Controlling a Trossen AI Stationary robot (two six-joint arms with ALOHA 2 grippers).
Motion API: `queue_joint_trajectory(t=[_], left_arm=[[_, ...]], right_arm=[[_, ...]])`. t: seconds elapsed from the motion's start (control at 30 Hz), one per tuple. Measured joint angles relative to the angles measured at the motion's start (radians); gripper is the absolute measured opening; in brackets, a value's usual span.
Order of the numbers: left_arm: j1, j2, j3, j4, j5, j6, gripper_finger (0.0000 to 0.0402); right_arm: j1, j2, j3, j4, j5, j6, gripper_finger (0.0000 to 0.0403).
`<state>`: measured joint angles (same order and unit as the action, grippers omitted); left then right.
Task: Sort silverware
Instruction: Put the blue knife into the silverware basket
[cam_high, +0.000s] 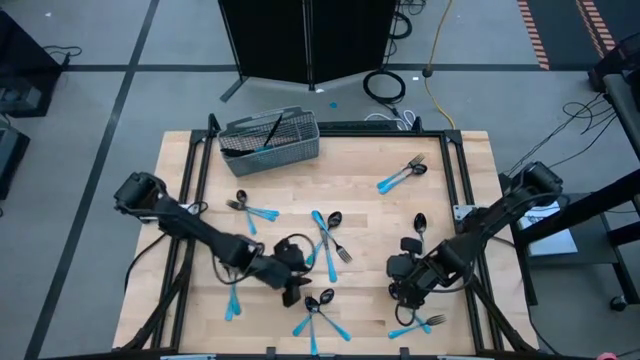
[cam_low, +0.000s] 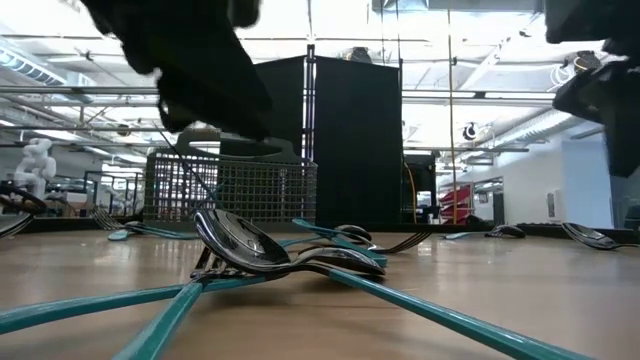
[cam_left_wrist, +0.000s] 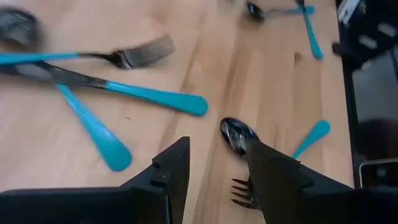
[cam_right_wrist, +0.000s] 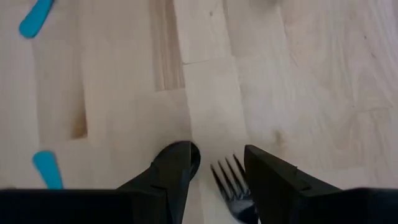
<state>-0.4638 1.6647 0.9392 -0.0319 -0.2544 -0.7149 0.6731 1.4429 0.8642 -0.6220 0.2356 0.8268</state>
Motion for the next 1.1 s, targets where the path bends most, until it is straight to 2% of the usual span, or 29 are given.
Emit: queue_joint_trajectory(t=[0.1, 0.37, 0.47, 0.67, 0.87, 1.1], left_arm=[[0.048, 0.029, 0.034, -0.014, 0.112, 0.134, 0.0155], [0.144, 0.03, 0.2, -0.217, 0.153, 0.673, 0.0155], [0.199, 0.048, 0.232, -0.233, 0.221, 0.848, 0.0155], [0.309, 0.132, 0.282, -0.307, 0.37, 1.052, 0.0155], [0.352, 0.272, 0.423, -0.443, 0.384, 1.329, 0.0155], [0.366, 0.395, 0.559, -0.599, 0.382, 1.481, 0.0155]], right_arm=[[-0.002, 0.016, 0.0, 0.004, -0.006, 0.0, 0.0144], [0.001, 0.023, -0.001, 0.006, -0.053, 0.006, 0.0144], [0.001, 0.023, -0.001, 0.007, -0.053, 0.007, 0.0144], [0.002, 0.022, -0.001, 0.018, -0.046, -0.002, 0.0144], [0.002, 0.022, 0.0, 0.005, -0.025, -0.061, 0.0144], [-0.002, 0.022, 0.0, 0.003, -0.022, -0.056, 0.0144]])
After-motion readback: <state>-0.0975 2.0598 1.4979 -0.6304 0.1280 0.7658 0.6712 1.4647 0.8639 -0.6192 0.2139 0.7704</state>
